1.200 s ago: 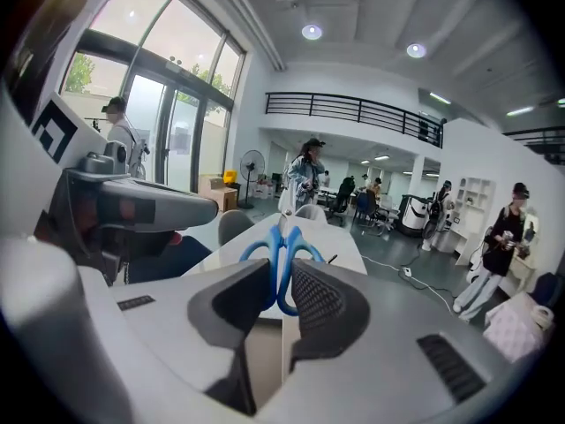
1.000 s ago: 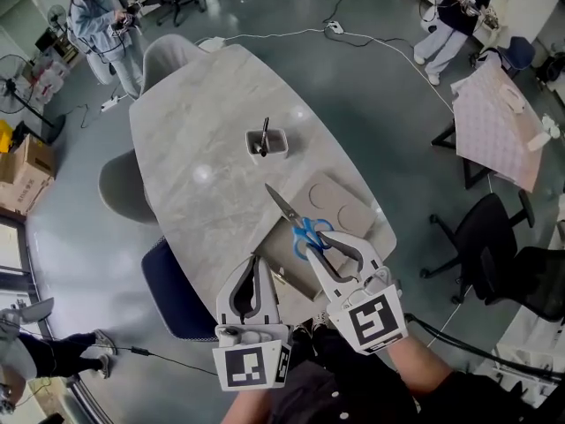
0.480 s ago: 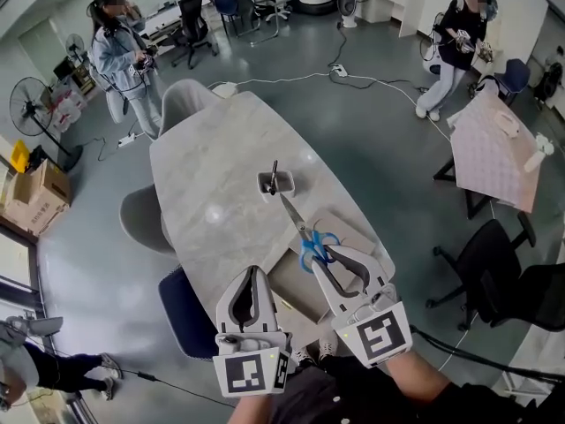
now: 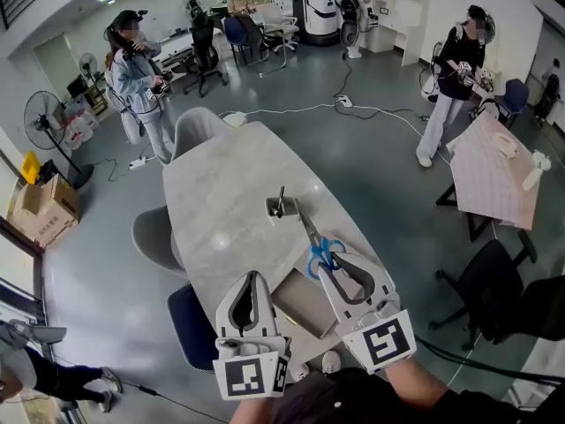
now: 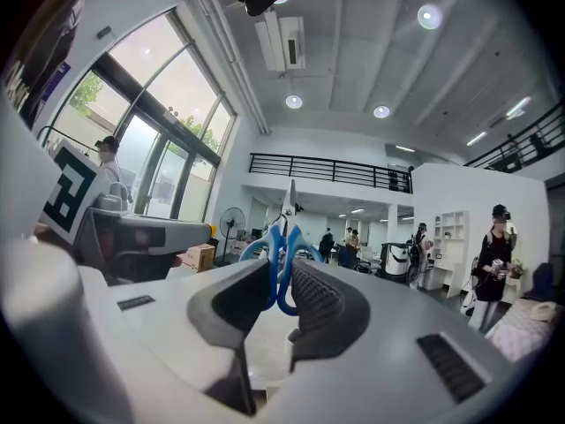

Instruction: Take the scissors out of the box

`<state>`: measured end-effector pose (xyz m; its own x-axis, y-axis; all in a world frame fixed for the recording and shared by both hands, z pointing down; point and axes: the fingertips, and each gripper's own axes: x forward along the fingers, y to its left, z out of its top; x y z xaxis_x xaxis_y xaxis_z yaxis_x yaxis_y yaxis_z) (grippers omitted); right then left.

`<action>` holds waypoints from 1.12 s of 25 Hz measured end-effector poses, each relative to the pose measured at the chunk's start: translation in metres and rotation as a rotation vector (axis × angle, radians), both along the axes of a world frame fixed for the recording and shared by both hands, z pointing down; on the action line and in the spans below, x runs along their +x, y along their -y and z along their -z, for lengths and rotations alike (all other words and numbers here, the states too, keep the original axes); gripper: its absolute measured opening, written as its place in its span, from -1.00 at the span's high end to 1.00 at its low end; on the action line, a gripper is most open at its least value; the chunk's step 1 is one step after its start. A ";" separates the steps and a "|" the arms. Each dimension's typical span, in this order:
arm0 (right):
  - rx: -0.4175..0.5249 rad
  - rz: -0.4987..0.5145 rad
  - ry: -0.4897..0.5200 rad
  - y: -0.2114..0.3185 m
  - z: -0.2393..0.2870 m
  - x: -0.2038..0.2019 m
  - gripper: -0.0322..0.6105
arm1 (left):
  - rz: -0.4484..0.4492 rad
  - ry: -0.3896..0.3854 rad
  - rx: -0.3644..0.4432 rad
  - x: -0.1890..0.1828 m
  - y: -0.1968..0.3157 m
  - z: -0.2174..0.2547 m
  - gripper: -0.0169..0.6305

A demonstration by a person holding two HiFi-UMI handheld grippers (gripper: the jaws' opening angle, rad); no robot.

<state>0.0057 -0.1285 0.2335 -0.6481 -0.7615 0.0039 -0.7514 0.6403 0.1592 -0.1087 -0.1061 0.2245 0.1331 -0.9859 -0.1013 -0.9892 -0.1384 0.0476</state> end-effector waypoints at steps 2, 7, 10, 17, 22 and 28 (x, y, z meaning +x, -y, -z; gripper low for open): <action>0.008 -0.001 0.010 -0.003 0.004 0.001 0.67 | 0.001 0.004 0.016 0.000 -0.003 0.005 0.90; 0.034 0.000 0.021 -0.006 0.012 0.000 0.67 | 0.004 0.008 0.031 0.001 -0.008 0.011 0.90; 0.037 -0.008 0.032 -0.008 0.013 0.001 0.67 | 0.005 0.011 0.033 -0.001 -0.010 0.012 0.90; 0.020 -0.025 0.025 -0.006 0.009 0.002 0.67 | 0.015 0.040 0.038 -0.001 -0.016 0.013 0.90; 0.024 -0.022 0.021 -0.006 0.008 0.002 0.67 | 0.014 0.039 0.034 0.000 -0.015 0.010 0.90; 0.018 -0.019 0.005 -0.007 0.001 0.001 0.67 | 0.000 0.044 0.035 0.007 -0.015 0.006 0.90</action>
